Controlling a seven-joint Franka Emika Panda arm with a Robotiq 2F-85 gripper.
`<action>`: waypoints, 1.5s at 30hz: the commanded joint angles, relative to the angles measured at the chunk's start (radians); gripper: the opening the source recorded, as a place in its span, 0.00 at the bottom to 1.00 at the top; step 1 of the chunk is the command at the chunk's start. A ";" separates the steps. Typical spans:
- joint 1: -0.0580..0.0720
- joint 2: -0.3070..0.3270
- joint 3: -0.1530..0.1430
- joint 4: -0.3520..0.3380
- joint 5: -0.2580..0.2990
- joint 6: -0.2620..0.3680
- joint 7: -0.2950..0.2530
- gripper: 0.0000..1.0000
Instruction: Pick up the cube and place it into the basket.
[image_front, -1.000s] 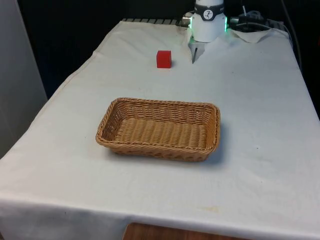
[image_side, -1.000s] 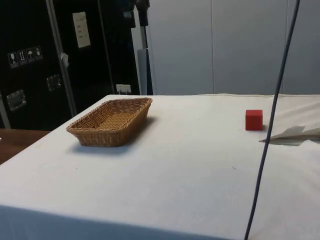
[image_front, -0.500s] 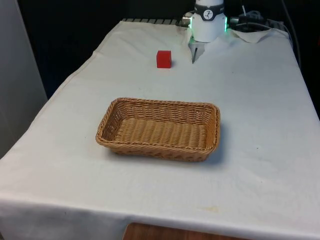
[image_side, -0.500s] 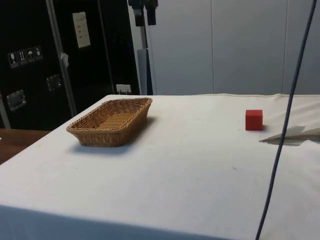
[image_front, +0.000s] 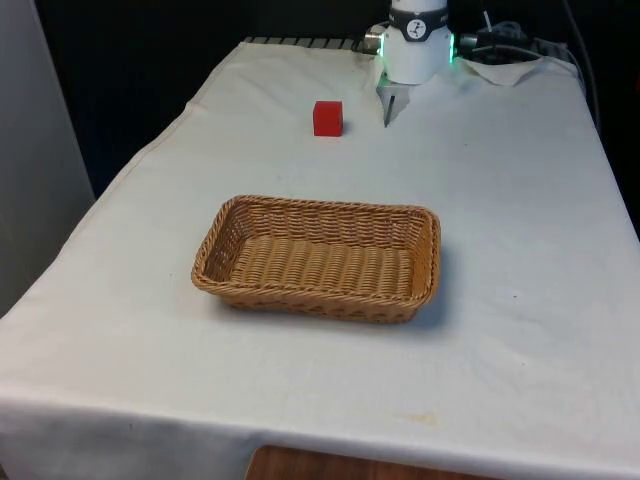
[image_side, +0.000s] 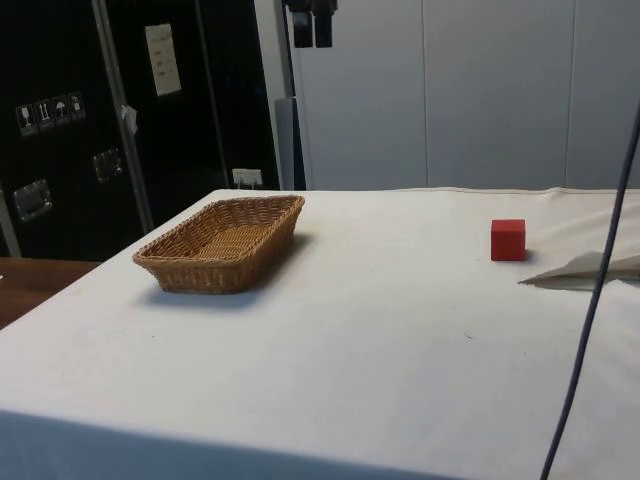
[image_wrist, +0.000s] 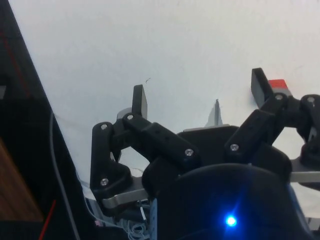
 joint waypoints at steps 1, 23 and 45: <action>0.000 -0.007 0.000 -0.008 0.000 0.002 -0.001 1.00; -0.011 -0.199 -0.024 -0.204 -0.004 0.059 -0.043 1.00; -0.031 -0.296 -0.084 -0.318 -0.017 0.078 -0.071 1.00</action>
